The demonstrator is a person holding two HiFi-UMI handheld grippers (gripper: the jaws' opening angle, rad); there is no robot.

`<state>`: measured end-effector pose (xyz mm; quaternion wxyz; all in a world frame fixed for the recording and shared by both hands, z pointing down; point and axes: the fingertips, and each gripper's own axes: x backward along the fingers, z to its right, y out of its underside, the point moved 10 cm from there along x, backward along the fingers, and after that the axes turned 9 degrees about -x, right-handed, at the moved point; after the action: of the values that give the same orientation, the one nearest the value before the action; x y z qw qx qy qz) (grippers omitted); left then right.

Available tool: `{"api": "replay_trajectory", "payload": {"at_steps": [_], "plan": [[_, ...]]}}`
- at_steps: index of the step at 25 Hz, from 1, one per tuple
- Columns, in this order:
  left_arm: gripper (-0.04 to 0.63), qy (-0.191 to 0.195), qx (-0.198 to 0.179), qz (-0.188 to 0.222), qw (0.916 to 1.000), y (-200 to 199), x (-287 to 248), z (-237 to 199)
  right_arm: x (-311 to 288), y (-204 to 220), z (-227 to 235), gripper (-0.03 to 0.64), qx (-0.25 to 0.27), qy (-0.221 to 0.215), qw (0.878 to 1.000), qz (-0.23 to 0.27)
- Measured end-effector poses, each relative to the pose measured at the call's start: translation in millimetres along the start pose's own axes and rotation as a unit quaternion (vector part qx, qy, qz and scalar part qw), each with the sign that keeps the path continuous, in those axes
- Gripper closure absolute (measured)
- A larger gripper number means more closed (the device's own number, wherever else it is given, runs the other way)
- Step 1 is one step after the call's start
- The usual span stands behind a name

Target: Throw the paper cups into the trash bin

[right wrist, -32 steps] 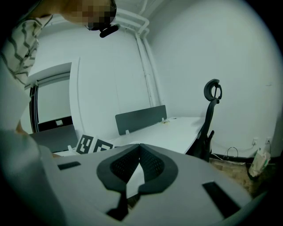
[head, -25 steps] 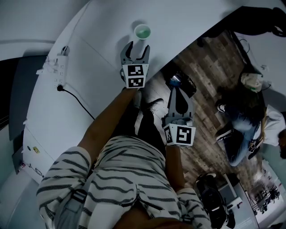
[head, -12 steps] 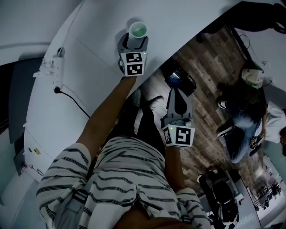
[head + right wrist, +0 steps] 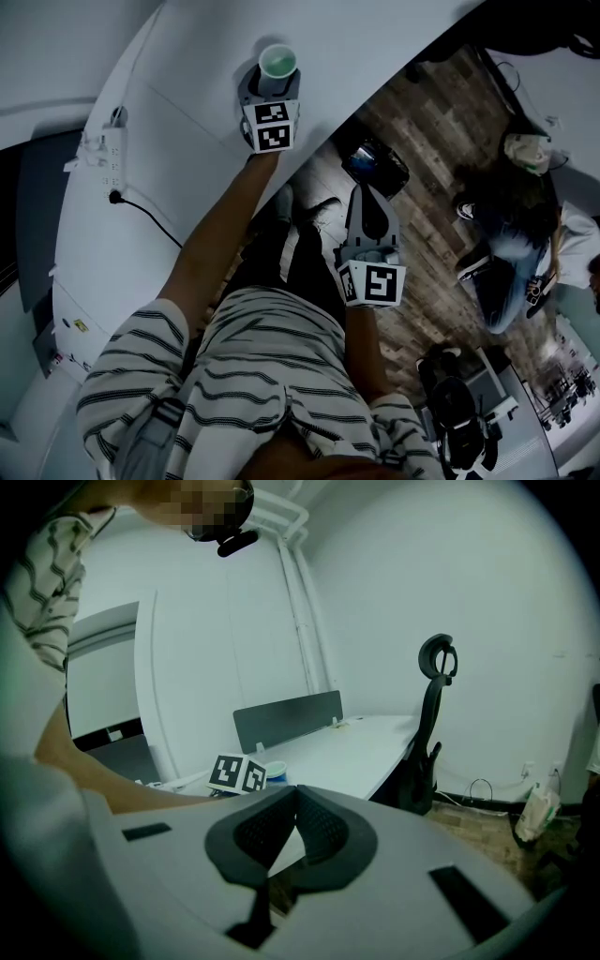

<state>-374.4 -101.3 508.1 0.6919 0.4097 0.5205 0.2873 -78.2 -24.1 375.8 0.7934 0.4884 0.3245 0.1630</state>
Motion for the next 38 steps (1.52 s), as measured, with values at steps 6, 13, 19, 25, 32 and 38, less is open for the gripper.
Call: {"api": "replay_trajectory", "payload": {"at_steps": [6, 13, 19, 25, 32, 38], "plan": [[0.315, 0.006, -0.004, 0.013, 0.9999, -3, -1, -1, 5, 5, 2, 0.606, -0.013, 0.015, 1.0, 0.002], [0.321, 0.01, -0.004, 0.018, 0.9998, -9, 6, 1, 11, 4, 4, 0.606, -0.011, 0.024, 1.0, 0.009], [0.322, 0.012, 0.002, 0.022, 0.9997, -20, 19, 7, 20, 2, 8, 0.606, -0.023, 0.036, 0.999, 0.019], [0.322, 0.021, -0.004, 0.038, 0.999, -33, 35, 17, 32, 0, 12, 0.606, -0.025, 0.048, 0.998, 0.034], [0.322, 0.036, -0.006, 0.057, 0.9977, -52, 61, 32, 49, -8, 15, 0.606, -0.03, 0.055, 0.996, 0.055], [0.322, 0.053, -0.009, 0.077, 0.9956, -74, 91, 43, 63, -19, 15, 0.606, -0.024, 0.061, 0.996, 0.068]]}}
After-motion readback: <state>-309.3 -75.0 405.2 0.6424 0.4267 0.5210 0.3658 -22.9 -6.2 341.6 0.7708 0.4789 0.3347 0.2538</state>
